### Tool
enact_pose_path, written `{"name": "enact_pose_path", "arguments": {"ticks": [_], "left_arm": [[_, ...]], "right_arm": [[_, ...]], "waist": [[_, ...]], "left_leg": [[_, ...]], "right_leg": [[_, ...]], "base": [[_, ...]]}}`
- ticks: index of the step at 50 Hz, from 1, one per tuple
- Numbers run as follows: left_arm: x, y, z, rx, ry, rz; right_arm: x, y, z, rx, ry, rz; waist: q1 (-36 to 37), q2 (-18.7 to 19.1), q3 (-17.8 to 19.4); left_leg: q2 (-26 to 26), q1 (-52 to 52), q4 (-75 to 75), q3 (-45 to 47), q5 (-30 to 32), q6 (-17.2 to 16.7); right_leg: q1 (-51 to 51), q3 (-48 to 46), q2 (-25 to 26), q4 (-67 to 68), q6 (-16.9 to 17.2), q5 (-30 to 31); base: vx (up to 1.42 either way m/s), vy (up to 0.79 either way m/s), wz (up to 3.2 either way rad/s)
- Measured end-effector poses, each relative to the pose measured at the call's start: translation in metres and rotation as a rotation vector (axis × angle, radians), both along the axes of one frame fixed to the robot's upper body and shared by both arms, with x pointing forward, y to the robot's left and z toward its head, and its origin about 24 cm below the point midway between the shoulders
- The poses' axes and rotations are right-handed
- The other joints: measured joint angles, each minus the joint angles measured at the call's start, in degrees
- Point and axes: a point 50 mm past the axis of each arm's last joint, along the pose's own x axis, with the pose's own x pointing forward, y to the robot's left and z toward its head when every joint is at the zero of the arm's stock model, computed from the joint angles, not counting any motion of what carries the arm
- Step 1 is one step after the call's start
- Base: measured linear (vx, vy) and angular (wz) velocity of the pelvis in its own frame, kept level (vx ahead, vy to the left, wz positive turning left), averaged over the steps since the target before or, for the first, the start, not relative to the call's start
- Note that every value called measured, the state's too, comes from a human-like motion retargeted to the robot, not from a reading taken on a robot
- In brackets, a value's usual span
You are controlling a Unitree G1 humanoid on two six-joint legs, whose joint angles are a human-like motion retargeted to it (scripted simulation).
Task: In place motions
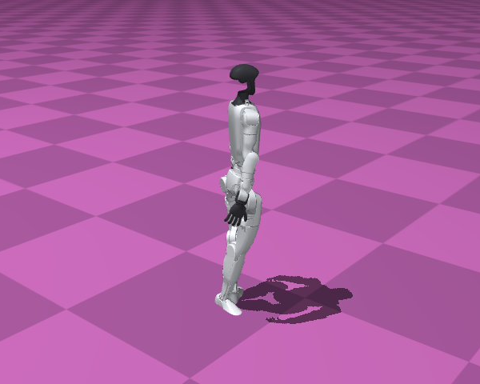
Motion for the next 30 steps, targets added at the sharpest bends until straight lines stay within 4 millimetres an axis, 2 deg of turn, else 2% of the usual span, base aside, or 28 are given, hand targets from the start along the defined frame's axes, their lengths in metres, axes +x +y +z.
{"name": "enact_pose_path", "arguments": {"ticks": [1, 2, 3, 5, 7, 10, 12, 15, 17, 18, 20, 22, 24, 27, 30], "left_arm": [[-0.007, 0.000, 0.000, 0.005, 0.013, 0.024], [-0.015, -0.002, 0.000, 0.008, 0.027, 0.054], [-0.024, -0.005, 0.000, 0.008, 0.045, 0.096], [-0.043, -0.013, 0.000, 0.000, 0.095, 0.207], [-0.055, -0.021, 0.001, -0.003, 0.139, 0.322], [-0.071, -0.030, 0.003, -0.019, 0.184, 0.415], [-0.086, -0.034, 0.005, -0.029, 0.224, 0.421], [-0.097, -0.039, 0.007, -0.041, 0.263, 0.398], [-0.091, -0.041, 0.006, -0.064, 0.253, 0.372], [-0.085, -0.040, 0.005, -0.078, 0.241, 0.359], [-0.072, -0.039, 0.002, -0.100, 0.209, 0.336], [-0.055, -0.036, 0.000, -0.104, 0.164, 0.303], [-0.035, -0.032, -0.002, -0.096, 0.101, 0.265], [-0.002, -0.028, -0.004, -0.099, -0.001, 0.208], [0.021, -0.027, -0.003, -0.116, -0.081, 0.166]], "right_arm": [[0.002, 0.000, 0.000, 0.000, -0.006, 0.008], [0.005, -0.001, -0.001, 0.002, -0.016, 0.017], [0.010, -0.003, -0.002, 0.007, -0.034, 0.028], [0.027, -0.005, -0.005, 0.011, -0.096, 0.049], [0.052, -0.008, -0.009, -0.003, -0.206, 0.061], [0.090, -0.013, -0.009, -0.014, -0.374, 0.065], [0.103, -0.012, -0.009, -0.006, -0.428, 0.067], [0.116, -0.005, -0.009, -0.003, -0.481, 0.042], [0.125, -0.002, -0.009, 0.017, -0.522, 0.022], [0.129, 0.001, -0.008, 0.035, -0.536, 0.020], [0.133, 0.008, -0.009, 0.077, -0.547, 0.030], [0.131, 0.016, -0.011, 0.108, -0.529, 0.044], [0.126, 0.023, -0.012, 0.129, -0.504, 0.064], [0.118, 0.029, -0.014, 0.130, -0.463, 0.132], [0.104, 0.034, -0.016, 0.111, -0.402, 0.215]], "waist": [[1.87, -0.10, -0.36], [3.57, -0.34, -0.72], [4.91, -0.88, -1.08], [6.07, -1.42, -1.36], [7.20, -1.11, 0.73], [8.90, -0.86, 2.58], [8.24, 0.48, 1.87], [7.32, 5.40, 1.70], [5.39, 9.02, 3.29], [3.98, 9.63, 4.05], [2.06, 9.09, 4.65], [-0.22, 8.44, 5.13], [-1.90, 8.61, 6.64], [-3.32, 9.12, 8.42], [-5.20, 8.59, 8.68]], "left_leg": [[-0.08, 1.92, -2.48, 1.24, -0.35, -2.61], [-0.92, 2.81, -4.71, 0.73, -0.47, -3.77], [-3.25, 1.64, -6.42, -3.30, -0.15, -2.05], [-3.54, 0.70, -6.85, -4.73, 0.74, -0.81], [-4.36, 0.92, -7.11, -10.88, 0.33, 0.25], [-3.79, 2.98, -7.50, -9.66, -0.11, -0.01], [-3.42, 2.62, -7.85, -12.97, -0.53, 0.44], [1.26, 2.00, -7.95, -16.96, -0.66, 0.47], [4.75, 1.97, -7.63, -19.70, -0.83, 0.36], [5.08, 1.80, -7.57, -21.06, -0.80, 0.58], [4.05, 0.77, -7.52, -22.85, -0.52, 1.34], [2.88, -0.84, -7.40, -26.49, 0.49, 2.20], [2.99, -2.23, -6.76, -31.17, 1.47, 2.78], [3.27, -3.88, -6.16, -37.31, 2.68, 3.15], [1.61, -3.88, -7.12, -42.77, 3.91, 3.32]], "right_leg": [[0.33, -0.93, 0.80, 0.36, 0.34, -0.08], [0.72, -1.83, 1.32, 0.61, 0.69, 0.02], [1.21, -2.64, 1.27, 0.65, 1.02, 0.48], [1.99, -3.63, 1.16, 0.94, 1.51, 1.45], [3.91, -3.34, 1.63, 1.63, 1.75, 2.49], [6.27, -3.56, 1.76, 3.14, 2.21, 4.35], [7.08, -4.44, 2.05, 5.22, 1.66, 7.04], [7.07, -1.56, 1.11, 14.29, -2.46, 12.65], [4.43, 5.39, -3.44, 27.88, -6.90, 14.48], [1.84, 10.38, -6.19, 34.59, -9.10, 15.09], [-5.54, 22.29, -9.19, 43.46, -7.74, 14.84], [-14.47, 37.09, -6.31, 46.53, -3.93, 12.87], [-18.70, 44.59, -2.99, 46.16, -2.19, 9.99], [-21.45, 47.28, -1.28, 41.38, -4.09, 4.15], [-21.96, 50.01, 0.62, 29.05, -5.66, -0.47]], "base": [[0.49, -0.50, 0.91], [0.52, -0.53, 0.75], [0.44, -0.49, 0.80], [0.27, -0.39, 0.89], [0.18, -0.37, 0.65], [0.24, -0.35, 0.62], [0.28, -0.31, 0.94], [0.22, -0.33, 0.98], [0.09, -0.39, 1.47], [0.01, -0.41, 1.63], [-0.09, -0.39, 1.62], [-0.16, -0.46, 1.96], [-0.21, -0.45, 1.99], [-0.18, -0.38, 1.74], [-0.03, -0.33, 1.78]]}}
